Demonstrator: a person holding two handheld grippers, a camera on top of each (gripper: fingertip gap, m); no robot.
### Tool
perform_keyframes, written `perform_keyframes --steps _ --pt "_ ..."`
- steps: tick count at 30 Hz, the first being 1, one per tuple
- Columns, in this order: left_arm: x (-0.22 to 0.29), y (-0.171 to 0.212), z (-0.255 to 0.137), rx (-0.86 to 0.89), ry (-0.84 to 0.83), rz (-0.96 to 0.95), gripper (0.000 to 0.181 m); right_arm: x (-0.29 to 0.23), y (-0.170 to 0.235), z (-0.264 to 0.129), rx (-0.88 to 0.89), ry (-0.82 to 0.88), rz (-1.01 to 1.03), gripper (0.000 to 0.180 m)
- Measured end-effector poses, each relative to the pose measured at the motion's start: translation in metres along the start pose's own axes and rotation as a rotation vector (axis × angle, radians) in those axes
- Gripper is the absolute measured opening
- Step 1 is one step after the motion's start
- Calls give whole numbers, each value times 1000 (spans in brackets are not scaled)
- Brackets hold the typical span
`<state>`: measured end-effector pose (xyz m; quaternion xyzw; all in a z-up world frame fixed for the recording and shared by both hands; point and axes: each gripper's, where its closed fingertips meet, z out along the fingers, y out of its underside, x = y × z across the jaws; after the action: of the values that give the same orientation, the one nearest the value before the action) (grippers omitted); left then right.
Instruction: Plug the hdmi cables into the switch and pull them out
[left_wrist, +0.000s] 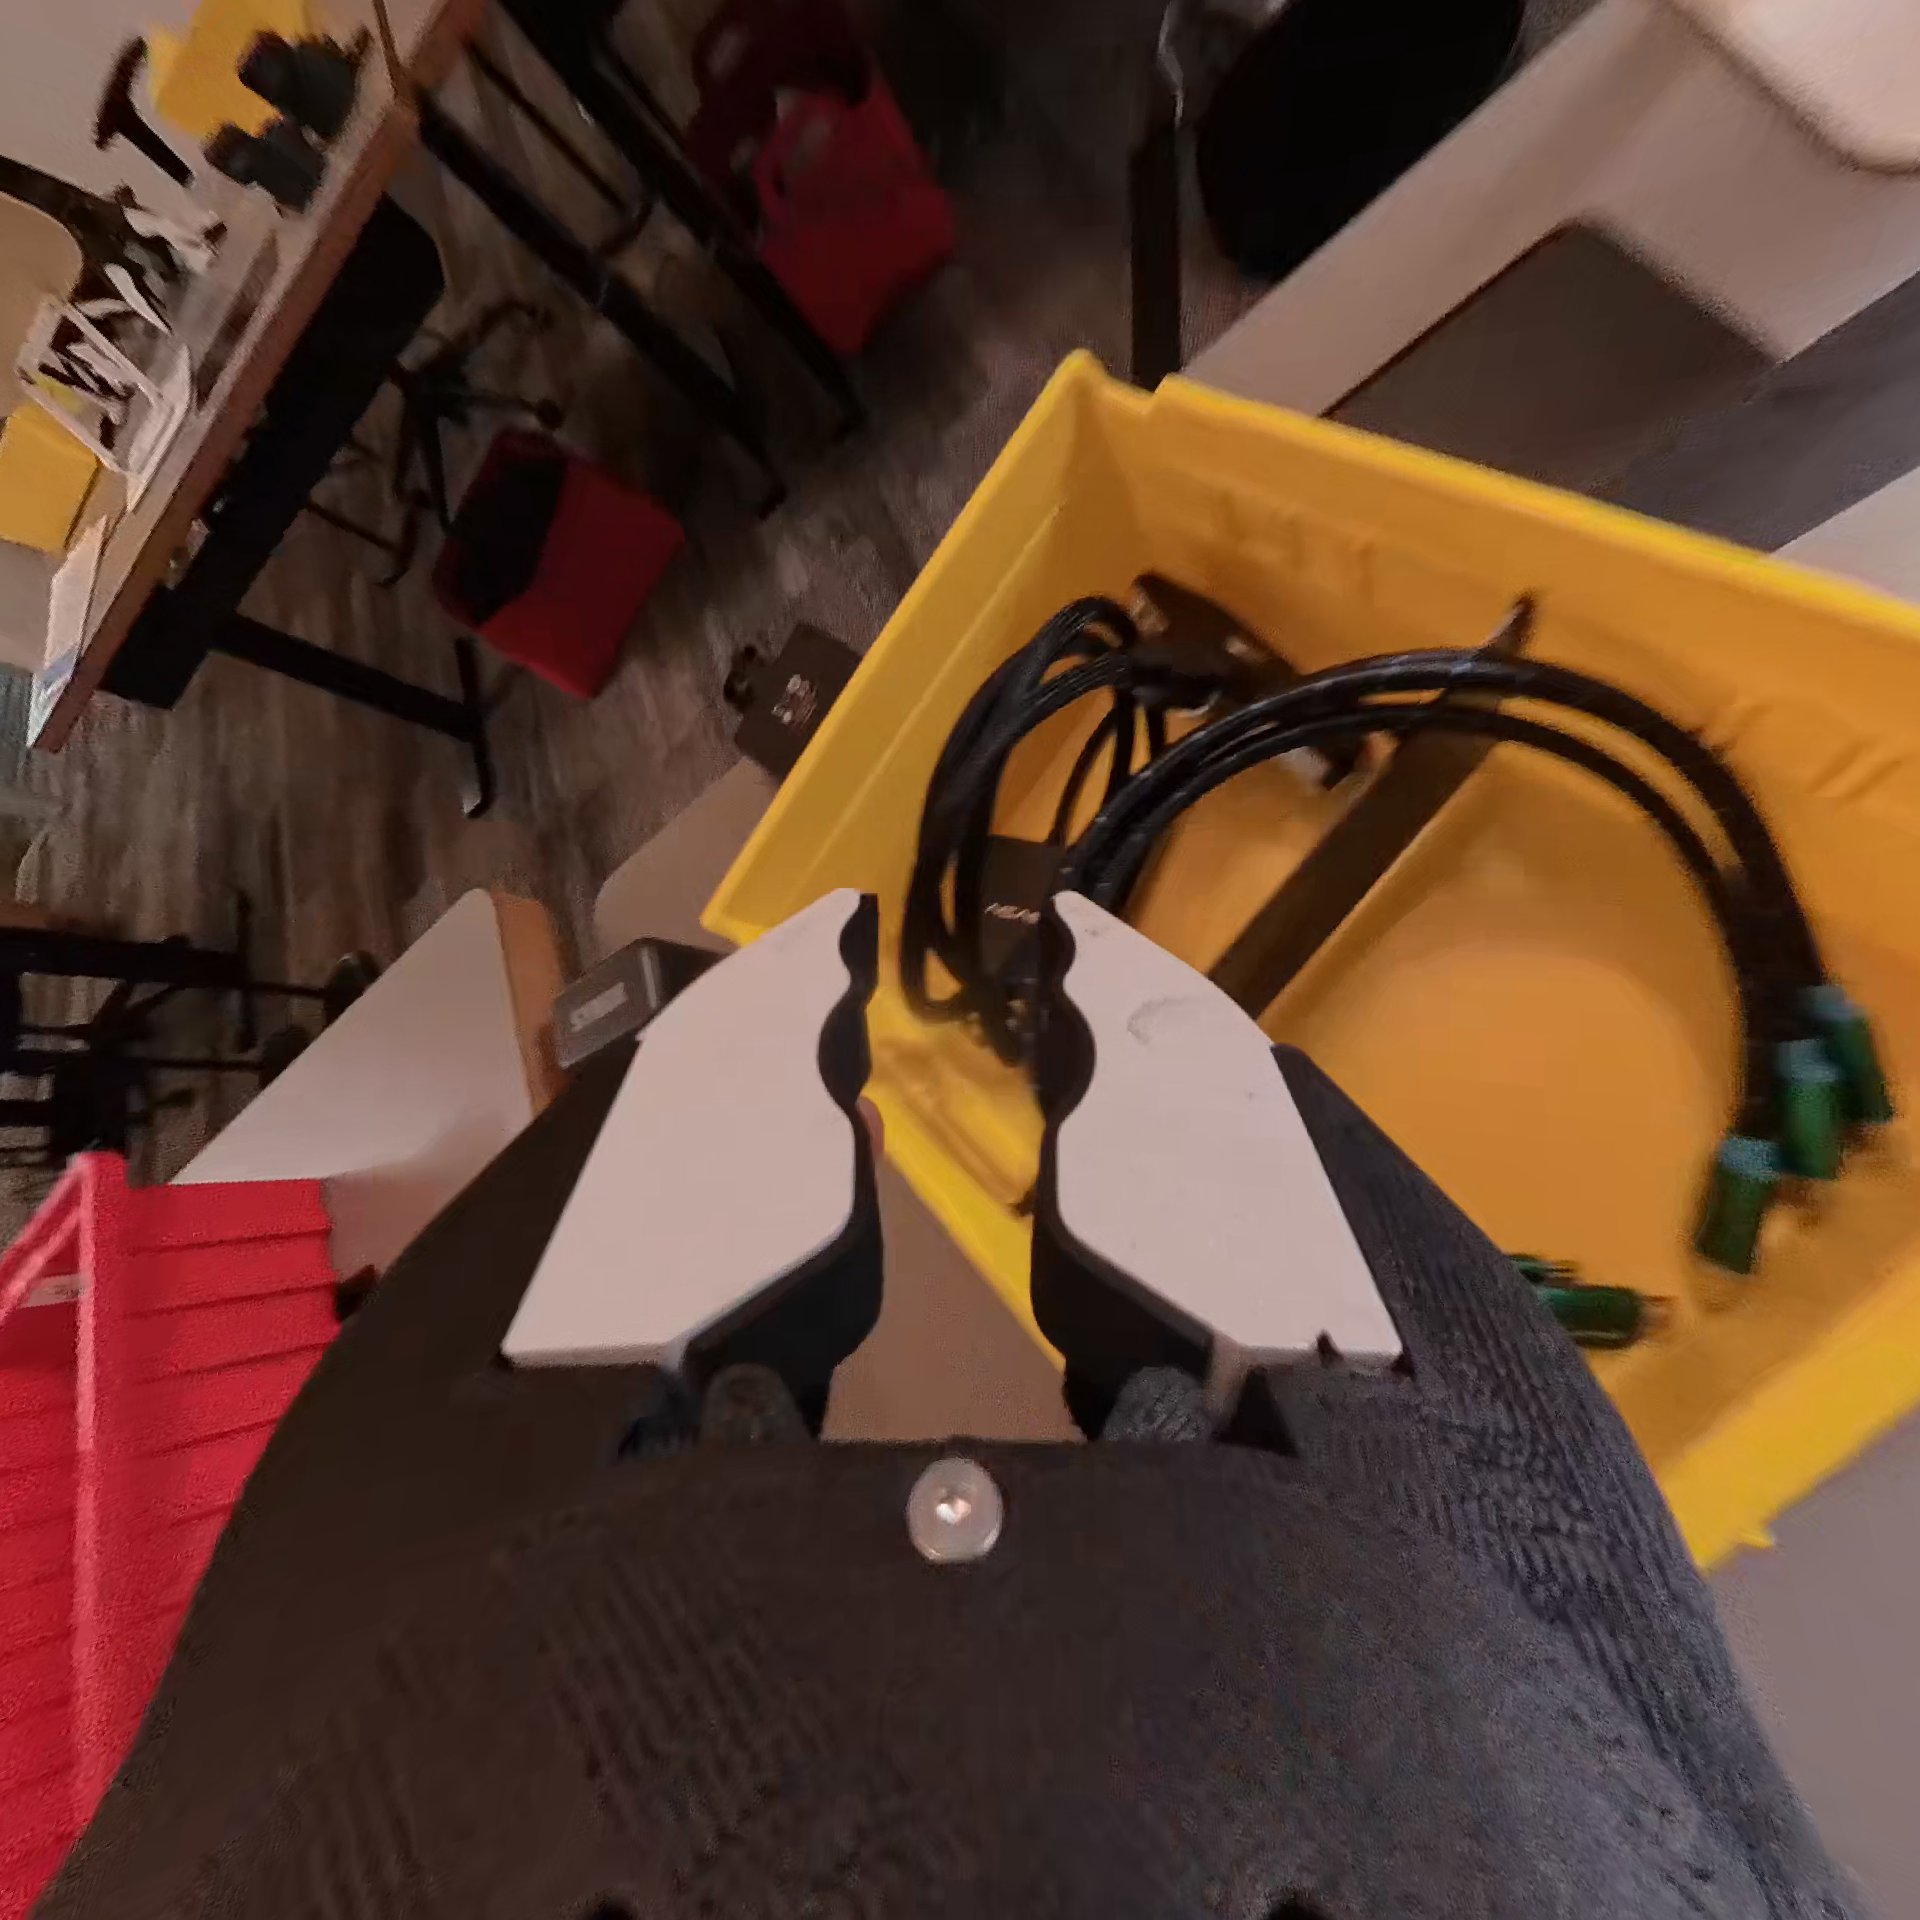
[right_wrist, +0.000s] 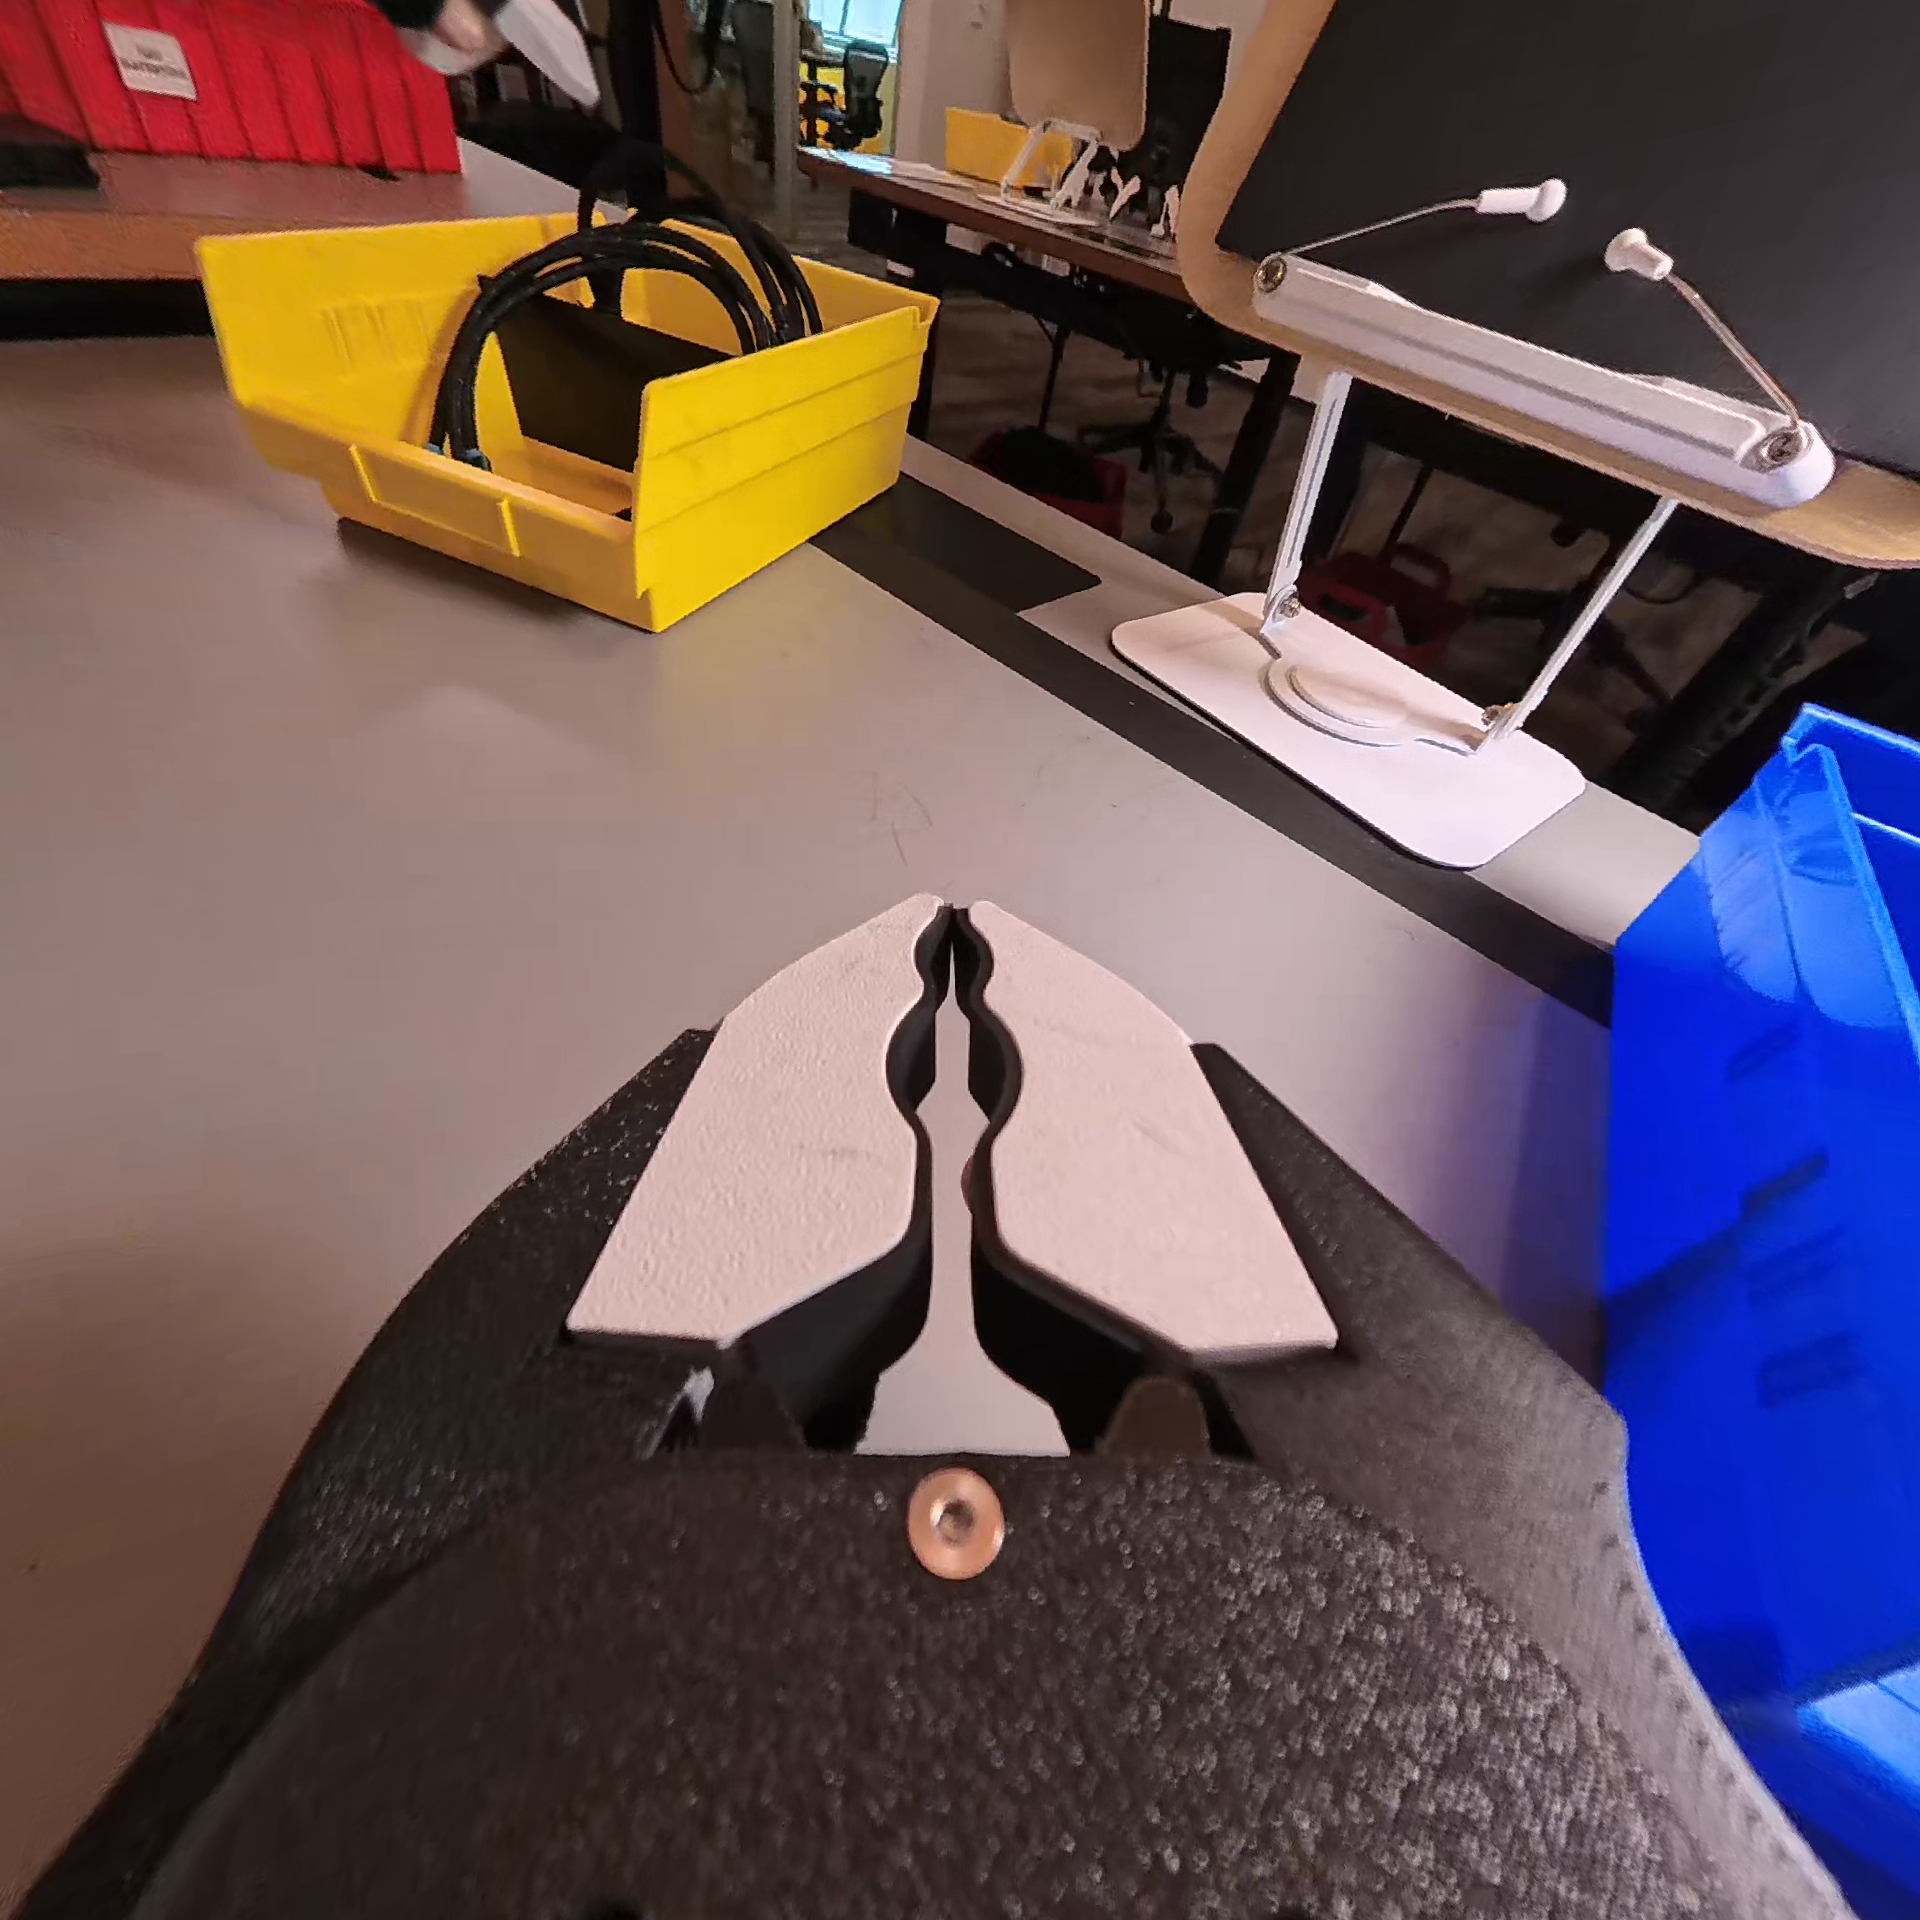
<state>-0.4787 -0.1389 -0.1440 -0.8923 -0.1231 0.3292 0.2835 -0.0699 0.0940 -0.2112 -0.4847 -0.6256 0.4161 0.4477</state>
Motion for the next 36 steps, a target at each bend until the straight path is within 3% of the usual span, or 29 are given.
perform_keyframes --steps 6,10,12,17,23,26,29,33,36 --pt "-11 11 47 -173 110 172 34 9 10 2 -21 9 14 0" --pt "-14 9 60 -219 102 287 9 12 19 5 -49 -4 37 0" --pt "-17 -1 57 -219 108 308 9 12 22 6 -58 -11 43 0" --pt "-54 -64 14 -96 -21 337 9 11 18 5 -51 -17 37 0" --pt "-65 -138 -75 107 -95 371 9 10 -2 1 -1 -23 9 1" --pt "-37 -167 -120 251 -32 393 9 9 -29 1 29 -63 -34 8" --pt "16 -184 -157 393 132 422 9 4 -68 -4 57 -147 -69 15" --pt "116 -181 -189 516 437 484 9 -7 -116 -19 87 -326 -74 31" --pt "198 -168 -206 594 647 541 8 -12 -130 -26 118 -406 -116 40"
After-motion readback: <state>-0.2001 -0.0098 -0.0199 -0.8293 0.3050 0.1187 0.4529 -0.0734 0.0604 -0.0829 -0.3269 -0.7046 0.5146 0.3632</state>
